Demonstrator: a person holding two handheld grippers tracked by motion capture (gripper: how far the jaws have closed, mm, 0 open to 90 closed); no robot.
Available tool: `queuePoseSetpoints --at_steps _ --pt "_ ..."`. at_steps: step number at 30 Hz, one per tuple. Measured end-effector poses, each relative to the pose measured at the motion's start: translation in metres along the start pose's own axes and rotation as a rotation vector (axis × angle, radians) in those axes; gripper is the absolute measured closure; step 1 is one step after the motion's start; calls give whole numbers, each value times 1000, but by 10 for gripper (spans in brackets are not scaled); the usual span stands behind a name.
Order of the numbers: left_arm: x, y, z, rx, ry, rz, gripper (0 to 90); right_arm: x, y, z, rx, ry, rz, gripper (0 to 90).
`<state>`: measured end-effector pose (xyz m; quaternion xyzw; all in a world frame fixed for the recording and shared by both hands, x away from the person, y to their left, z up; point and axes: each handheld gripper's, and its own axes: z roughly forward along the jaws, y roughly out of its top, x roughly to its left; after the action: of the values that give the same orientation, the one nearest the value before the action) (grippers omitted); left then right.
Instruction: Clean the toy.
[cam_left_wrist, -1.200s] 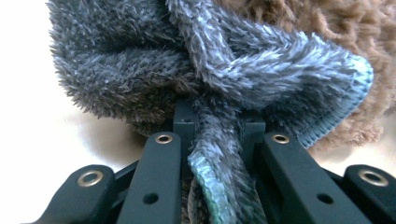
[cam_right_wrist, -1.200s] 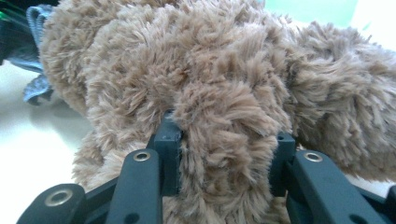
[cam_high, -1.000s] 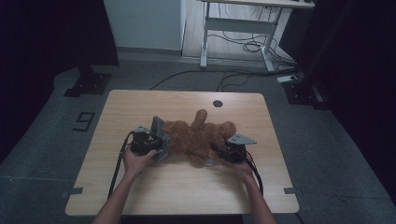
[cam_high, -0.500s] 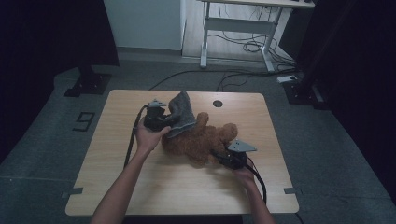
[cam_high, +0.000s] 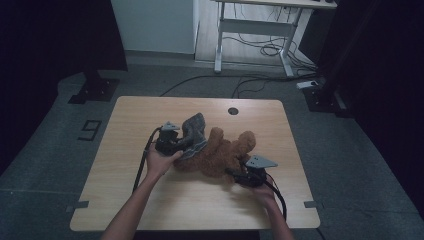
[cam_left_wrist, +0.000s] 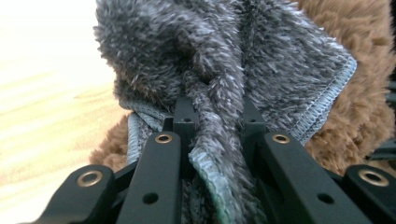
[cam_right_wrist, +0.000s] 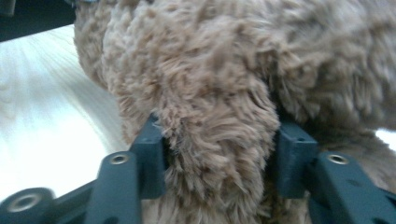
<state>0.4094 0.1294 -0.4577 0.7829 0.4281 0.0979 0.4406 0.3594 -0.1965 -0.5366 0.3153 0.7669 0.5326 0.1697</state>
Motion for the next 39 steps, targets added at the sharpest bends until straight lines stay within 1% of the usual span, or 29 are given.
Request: queuePoseSetpoints --at_steps 2,5,6,7,9,11,12,13,15,17,19,20,21,23,25,26,27,28,29,30,31,32,33,34,36,38,39 --pt "-2 -7 -5 -9 -2 7 752 2 -1 -6 -16 4 18 403" --pt "-4 -16 -12 -19 -8 12 752 2 -4 -15 -37 28 88 331" --pt "-5 -19 -14 -24 -11 16 751 1 -5 -17 -45 30 103 301" --pt "-6 -22 -16 -30 -13 16 751 0 -4 -19 -40 30 110 269" --pt "-9 -29 -20 -41 -16 18 751 0 -3 -19 -37 23 109 229" --pt "-12 -34 -24 -46 -20 22 751 3 0 -17 -47 28 112 207" --pt "-12 -37 -25 -46 -21 25 750 4 1 -15 -41 37 104 206" --pt "-14 -40 -27 -51 -23 23 750 6 2 -13 -37 44 88 221" --pt "-16 -44 -30 -53 -21 28 750 11 1 -9 -28 73 67 297" --pt "-18 -49 -34 -56 -34 26 748 13 -3 -8 -19 82 38 363" --pt "-19 -52 -37 -54 -44 28 747 13 -5 -9 5 85 37 420" --pt "-21 -53 -39 -51 -45 32 745 13 -7 -10 13 84 23 445" --pt "-22 -53 -42 -50 -45 31 744 14 -8 -11 9 81 9 468" --pt "-24 -49 -45 -52 -46 29 741 16 -11 -12 5 73 -6 496" --pt "-28 -39 -50 -66 -46 35 742 16 -11 -12 3 65 -5 522" --pt "-31 -32 -51 -72 -49 43 742 15 -11 -13 4 61 1 536" --pt "-35 -22 -51 -83 -59 51 742 14 -11 -13 2 59 10 547" --pt "-39 -16 -51 -87 -68 59 741 13 -12 -13 2 56 11 555" --pt "-45 -5 -49 -89 -85 72 741 13 -12 -13 -1 55 15 559" --pt "-50 2 -46 -89 -94 82 741 12 -13 -14 -2 56 17 560" --pt "-59 13 -40 -85 -107 96 740 12 -13 -14 -1 55 18 560" --pt "-65 19 -35 -79 -116 106 740 11 -13 -14 -2 57 19 560" --pt "-74 27 -26 -71 -140 113 739 11 -13 -14 -3 57 20 560" --pt "-81 31 -21 -66 -155 117 739 11 -13 -14 -4 57 25 560" --pt "-100 39 -4 -47 -183 139 739 10 -14 -14 -2 60 38 559" --pt "-120 44 17 -13 -209 154 739 9 -14 -14 0 61 45 558" --pt "-126 44 23 0 -213 164 739 9 -14 -14 1 61 50 556"
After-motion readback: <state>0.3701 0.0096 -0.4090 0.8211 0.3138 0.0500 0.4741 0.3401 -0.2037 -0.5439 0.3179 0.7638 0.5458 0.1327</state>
